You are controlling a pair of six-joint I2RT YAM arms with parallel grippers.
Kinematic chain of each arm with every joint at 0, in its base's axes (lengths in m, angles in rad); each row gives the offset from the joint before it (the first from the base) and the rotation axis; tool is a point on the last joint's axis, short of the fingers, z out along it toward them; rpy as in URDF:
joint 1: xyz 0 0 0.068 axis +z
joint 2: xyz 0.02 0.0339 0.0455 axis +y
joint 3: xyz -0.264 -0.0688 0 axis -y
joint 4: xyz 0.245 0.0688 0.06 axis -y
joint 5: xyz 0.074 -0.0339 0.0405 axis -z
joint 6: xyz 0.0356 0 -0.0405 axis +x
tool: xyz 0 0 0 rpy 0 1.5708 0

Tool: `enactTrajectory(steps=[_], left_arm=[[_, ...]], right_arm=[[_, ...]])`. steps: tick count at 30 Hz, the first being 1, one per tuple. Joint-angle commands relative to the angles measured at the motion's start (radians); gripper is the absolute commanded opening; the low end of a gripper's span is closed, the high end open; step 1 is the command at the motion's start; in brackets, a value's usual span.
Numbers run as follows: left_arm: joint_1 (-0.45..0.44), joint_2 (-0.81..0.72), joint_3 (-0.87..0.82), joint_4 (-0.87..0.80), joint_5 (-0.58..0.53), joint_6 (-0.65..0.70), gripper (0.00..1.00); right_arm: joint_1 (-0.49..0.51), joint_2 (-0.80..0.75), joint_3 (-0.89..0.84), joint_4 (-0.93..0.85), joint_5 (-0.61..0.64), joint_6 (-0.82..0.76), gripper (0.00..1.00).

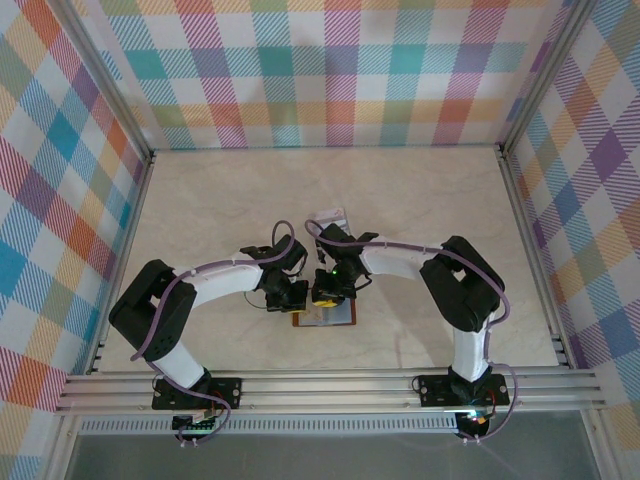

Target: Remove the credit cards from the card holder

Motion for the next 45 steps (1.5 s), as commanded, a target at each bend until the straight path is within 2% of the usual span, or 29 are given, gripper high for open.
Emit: enactTrajectory(steps=[1, 11, 22, 35, 45], left_arm=[[-0.007, 0.008, -0.003, -0.021, -0.024, 0.011, 0.05], [-0.007, 0.001, -0.006, -0.026, -0.029, 0.011, 0.05], [-0.007, 0.005, 0.002, -0.032, -0.031, 0.014, 0.05], [-0.008, -0.043, 0.059, -0.073, -0.031, 0.011, 0.04], [-0.016, -0.004, 0.079, -0.04, 0.014, 0.008, 0.03]], right_arm=[[-0.001, 0.017, -0.012, 0.007, -0.006, 0.005, 0.22], [-0.001, -0.01, -0.006, -0.055, 0.058, -0.01, 0.33], [-0.001, -0.037, 0.018, -0.105, 0.083, -0.025, 0.33], [-0.027, -0.084, -0.041, -0.036, 0.03, -0.01, 0.33], [-0.038, -0.063, -0.064, -0.005, 0.009, -0.019, 0.31]])
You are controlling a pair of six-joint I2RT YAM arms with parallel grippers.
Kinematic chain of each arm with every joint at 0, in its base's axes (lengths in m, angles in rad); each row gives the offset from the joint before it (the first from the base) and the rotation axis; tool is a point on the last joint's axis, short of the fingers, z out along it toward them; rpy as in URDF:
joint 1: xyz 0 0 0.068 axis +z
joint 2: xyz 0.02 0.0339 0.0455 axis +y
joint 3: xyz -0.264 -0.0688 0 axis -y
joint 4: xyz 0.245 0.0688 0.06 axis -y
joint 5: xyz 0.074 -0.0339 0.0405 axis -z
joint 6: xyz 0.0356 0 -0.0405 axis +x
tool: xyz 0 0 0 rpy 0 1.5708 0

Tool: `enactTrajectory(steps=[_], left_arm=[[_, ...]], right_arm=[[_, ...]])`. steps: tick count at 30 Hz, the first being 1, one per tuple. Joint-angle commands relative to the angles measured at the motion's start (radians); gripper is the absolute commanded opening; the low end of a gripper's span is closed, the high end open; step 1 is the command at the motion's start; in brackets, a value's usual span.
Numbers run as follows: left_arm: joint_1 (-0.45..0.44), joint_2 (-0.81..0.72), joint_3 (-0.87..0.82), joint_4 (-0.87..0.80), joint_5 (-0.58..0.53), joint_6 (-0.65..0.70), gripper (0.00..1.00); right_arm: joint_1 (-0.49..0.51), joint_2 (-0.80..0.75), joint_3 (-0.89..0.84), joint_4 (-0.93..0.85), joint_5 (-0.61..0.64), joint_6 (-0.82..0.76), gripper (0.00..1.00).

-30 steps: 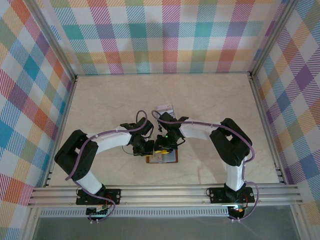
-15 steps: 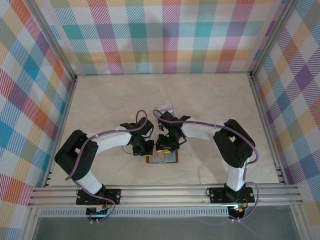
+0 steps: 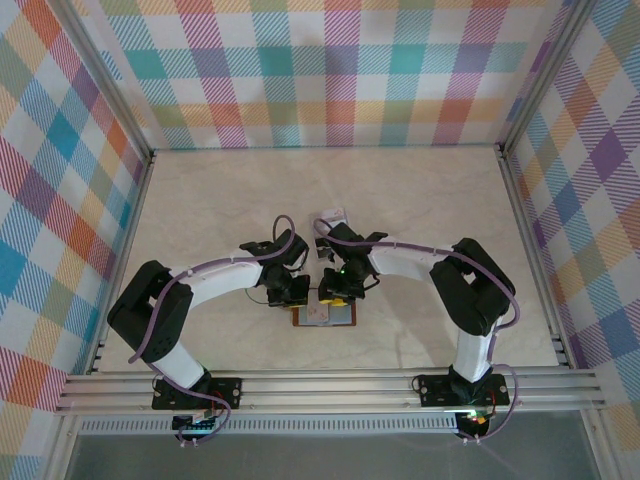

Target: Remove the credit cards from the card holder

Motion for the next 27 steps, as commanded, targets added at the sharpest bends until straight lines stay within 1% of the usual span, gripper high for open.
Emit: enactTrajectory(steps=[1, 9, 14, 21, 23, 25, 27], left_arm=[[-0.015, 0.013, 0.034, -0.012, 0.022, 0.009, 0.03], [-0.018, 0.085, 0.029, -0.018, 0.018, 0.026, 0.03], [-0.025, 0.113, 0.026, -0.048, -0.025, 0.033, 0.02], [-0.032, 0.126, 0.019, -0.051, -0.027, 0.036, 0.02], [-0.031, 0.127, 0.022, -0.055, -0.029, 0.036, 0.02], [-0.033, 0.127, 0.024, -0.059, -0.032, 0.037, 0.02], [-0.034, 0.125, 0.023, -0.059, -0.034, 0.037, 0.02]], right_arm=[[-0.005, -0.002, -0.015, 0.02, -0.032, -0.011, 0.31], [-0.008, 0.013, -0.023, 0.04, -0.043, -0.012, 0.3], [-0.008, 0.025, -0.03, 0.044, -0.047, -0.015, 0.29], [-0.008, 0.039, -0.024, 0.034, -0.045, -0.029, 0.29], [-0.008, 0.041, -0.014, -0.002, -0.019, -0.038, 0.3], [-0.012, 0.028, -0.016, -0.023, 0.002, -0.056, 0.3], [-0.02, 0.005, -0.031, -0.014, -0.008, -0.056, 0.3]])
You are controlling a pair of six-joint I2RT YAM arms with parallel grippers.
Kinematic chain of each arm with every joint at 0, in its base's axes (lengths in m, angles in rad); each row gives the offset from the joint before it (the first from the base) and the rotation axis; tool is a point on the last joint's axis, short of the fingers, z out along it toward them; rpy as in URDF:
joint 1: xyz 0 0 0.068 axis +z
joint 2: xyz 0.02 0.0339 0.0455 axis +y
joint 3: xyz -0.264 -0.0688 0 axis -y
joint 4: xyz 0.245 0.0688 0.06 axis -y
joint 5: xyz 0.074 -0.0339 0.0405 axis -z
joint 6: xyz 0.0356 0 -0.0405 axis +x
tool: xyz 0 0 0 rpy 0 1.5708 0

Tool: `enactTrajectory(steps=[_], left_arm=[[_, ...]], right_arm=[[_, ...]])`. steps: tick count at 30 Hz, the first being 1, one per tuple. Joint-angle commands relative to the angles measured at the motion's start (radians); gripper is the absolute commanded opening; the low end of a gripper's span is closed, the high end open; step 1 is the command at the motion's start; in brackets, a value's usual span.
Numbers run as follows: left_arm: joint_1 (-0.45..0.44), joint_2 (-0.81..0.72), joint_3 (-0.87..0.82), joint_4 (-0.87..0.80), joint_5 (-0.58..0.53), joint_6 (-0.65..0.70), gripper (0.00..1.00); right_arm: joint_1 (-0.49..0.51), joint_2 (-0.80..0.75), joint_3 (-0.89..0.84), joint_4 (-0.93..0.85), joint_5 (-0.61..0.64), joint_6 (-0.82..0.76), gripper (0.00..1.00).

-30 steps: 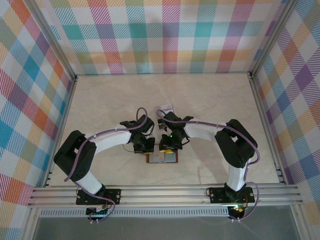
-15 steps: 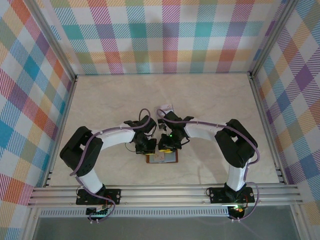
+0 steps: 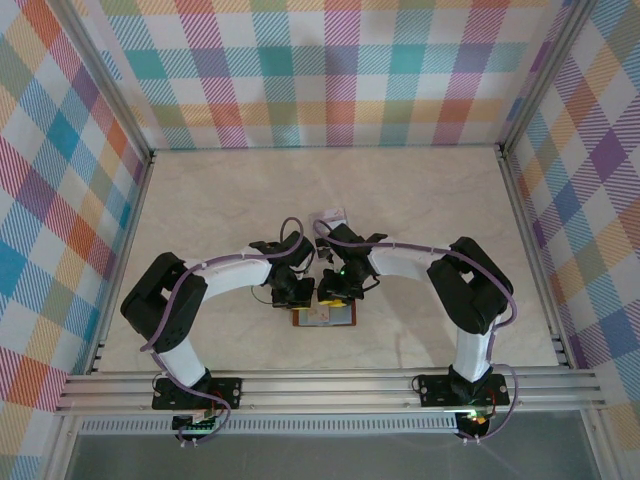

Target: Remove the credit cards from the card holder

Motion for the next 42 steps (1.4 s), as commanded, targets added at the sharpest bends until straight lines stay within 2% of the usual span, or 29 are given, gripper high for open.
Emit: enactTrajectory(steps=[1, 11, 17, 22, 28, 33, 39, 42], left_arm=[[-0.015, 0.04, -0.006, -0.059, -0.031, 0.014, 0.02], [-0.017, 0.048, -0.003, -0.059, -0.031, 0.011, 0.02], [-0.019, 0.046, -0.009, -0.059, -0.032, 0.011, 0.02], [-0.02, 0.046, -0.008, -0.056, -0.032, 0.008, 0.02], [-0.02, 0.046, -0.006, -0.056, -0.032, 0.007, 0.02], [-0.022, 0.041, -0.009, -0.058, -0.034, 0.008, 0.02], [-0.022, 0.018, -0.012, -0.052, -0.046, 0.002, 0.03], [-0.022, 0.001, -0.008, -0.051, -0.051, -0.002, 0.03]], right_arm=[[-0.014, -0.017, -0.021, -0.034, 0.008, -0.031, 0.31], [-0.016, -0.004, -0.058, 0.086, -0.074, 0.002, 0.29], [-0.016, -0.076, -0.098, 0.174, -0.121, 0.042, 0.26], [-0.016, -0.118, -0.109, 0.194, -0.138, 0.046, 0.2], [-0.017, -0.097, -0.11, 0.207, -0.15, 0.049, 0.14], [-0.017, -0.098, -0.103, 0.159, -0.106, 0.037, 0.08], [-0.018, -0.123, -0.06, -0.033, 0.064, -0.037, 0.04], [-0.016, -0.123, -0.044, -0.083, 0.097, -0.058, 0.03]])
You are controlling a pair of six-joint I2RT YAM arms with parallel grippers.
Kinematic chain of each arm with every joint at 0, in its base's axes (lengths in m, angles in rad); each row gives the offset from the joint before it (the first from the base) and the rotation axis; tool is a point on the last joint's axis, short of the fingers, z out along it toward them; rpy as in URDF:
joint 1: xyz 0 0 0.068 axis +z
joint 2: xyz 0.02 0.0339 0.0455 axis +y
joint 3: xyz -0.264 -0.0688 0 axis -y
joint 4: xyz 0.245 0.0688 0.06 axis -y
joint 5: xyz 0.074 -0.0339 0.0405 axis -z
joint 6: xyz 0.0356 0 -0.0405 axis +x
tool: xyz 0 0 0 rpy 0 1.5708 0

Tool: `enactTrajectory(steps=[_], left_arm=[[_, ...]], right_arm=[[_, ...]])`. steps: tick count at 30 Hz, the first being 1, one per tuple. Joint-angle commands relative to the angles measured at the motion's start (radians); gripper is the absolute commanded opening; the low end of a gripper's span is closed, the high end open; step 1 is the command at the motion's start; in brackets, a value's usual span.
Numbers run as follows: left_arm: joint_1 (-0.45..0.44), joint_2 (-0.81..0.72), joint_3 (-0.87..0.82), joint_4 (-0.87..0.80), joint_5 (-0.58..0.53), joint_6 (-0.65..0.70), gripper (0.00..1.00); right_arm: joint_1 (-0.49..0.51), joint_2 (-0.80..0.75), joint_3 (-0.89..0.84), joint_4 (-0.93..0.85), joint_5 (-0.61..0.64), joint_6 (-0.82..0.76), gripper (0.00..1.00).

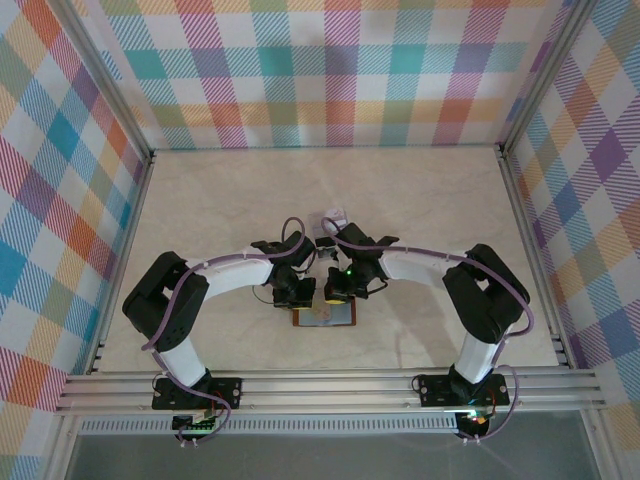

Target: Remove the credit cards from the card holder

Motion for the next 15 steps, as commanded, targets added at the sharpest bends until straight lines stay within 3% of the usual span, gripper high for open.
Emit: enactTrajectory(steps=[1, 15], left_arm=[[-0.015, -0.011, -0.015, -0.051, -0.047, -0.001, 0.04], [-0.013, -0.105, -0.008, -0.069, -0.099, -0.007, 0.05]], right_arm=[[0.0, -0.022, 0.03, -0.137, 0.101, -0.052, 0.03], [0.0, -0.067, 0.067, -0.155, 0.089, -0.059, 0.0]])
